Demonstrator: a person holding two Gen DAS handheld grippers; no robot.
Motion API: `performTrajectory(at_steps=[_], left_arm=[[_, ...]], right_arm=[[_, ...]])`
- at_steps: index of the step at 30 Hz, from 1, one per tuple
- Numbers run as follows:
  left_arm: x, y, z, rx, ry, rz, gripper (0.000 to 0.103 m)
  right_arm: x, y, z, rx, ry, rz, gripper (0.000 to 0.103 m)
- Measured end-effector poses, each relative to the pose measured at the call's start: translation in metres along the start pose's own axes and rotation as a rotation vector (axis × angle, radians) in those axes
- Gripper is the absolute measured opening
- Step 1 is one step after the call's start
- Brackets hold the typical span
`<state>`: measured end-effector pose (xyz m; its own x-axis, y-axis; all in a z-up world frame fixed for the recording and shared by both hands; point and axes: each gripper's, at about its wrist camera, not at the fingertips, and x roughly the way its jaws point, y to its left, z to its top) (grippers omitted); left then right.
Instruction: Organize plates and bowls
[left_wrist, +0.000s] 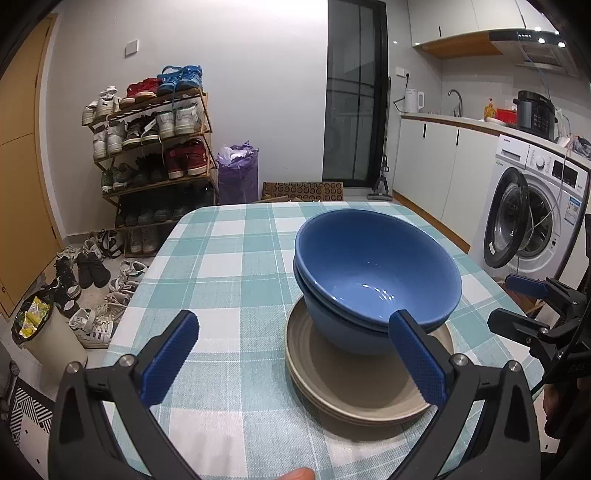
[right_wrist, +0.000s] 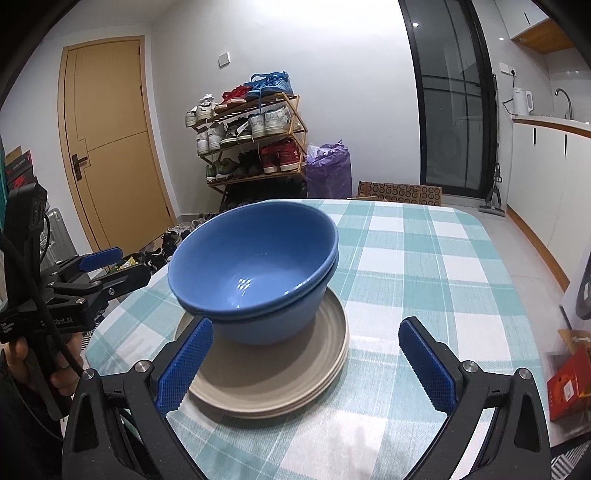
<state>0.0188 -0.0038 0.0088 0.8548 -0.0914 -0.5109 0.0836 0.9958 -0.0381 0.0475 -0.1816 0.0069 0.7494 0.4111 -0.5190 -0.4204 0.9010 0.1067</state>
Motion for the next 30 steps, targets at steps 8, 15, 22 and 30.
performTrajectory(at_steps=[8,15,22,30], left_arm=[[-0.010,0.000,-0.010,0.011,-0.024,0.018,0.103],[-0.017,-0.002,-0.016,0.004,-0.040,0.018,0.103],[-0.020,-0.004,-0.023,0.016,-0.057,0.011,0.103],[-0.014,-0.007,-0.029,0.024,-0.061,0.004,0.103]], right_arm=[[-0.009,0.009,-0.011,-0.013,-0.023,0.009,0.102],[-0.015,0.020,-0.021,-0.045,-0.041,0.011,0.102],[-0.016,0.023,-0.030,-0.042,-0.048,0.024,0.102],[-0.009,0.031,-0.035,-0.066,-0.047,0.025,0.102]])
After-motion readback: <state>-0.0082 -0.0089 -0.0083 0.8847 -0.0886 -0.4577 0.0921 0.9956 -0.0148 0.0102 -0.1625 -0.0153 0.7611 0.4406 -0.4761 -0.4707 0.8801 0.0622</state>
